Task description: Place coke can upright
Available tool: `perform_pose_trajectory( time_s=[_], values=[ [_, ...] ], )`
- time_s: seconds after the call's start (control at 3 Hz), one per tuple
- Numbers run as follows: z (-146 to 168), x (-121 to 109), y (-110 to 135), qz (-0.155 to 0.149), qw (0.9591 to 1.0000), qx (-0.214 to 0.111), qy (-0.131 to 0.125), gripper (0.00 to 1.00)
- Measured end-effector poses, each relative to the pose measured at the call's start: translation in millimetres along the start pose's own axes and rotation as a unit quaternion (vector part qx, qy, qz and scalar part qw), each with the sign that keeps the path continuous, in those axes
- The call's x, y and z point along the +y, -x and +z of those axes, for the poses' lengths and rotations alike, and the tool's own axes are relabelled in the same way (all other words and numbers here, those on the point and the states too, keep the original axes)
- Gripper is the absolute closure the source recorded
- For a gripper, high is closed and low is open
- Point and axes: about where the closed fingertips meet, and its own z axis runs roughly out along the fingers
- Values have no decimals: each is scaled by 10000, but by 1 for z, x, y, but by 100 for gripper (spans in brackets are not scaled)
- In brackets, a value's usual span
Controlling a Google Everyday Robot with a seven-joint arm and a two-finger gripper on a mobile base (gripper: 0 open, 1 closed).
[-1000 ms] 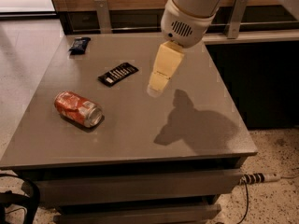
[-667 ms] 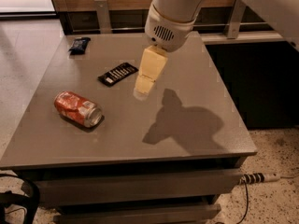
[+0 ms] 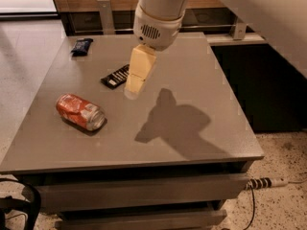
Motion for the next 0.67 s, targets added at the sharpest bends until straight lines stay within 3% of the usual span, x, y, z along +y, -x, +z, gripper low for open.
perform_pose_trajectory(
  time_s=[0.33, 0.67],
  values=[
    [19, 6, 40, 157, 9997, 203, 48, 0],
    [34, 20, 75, 191, 9995, 205, 122, 0]
  ],
)
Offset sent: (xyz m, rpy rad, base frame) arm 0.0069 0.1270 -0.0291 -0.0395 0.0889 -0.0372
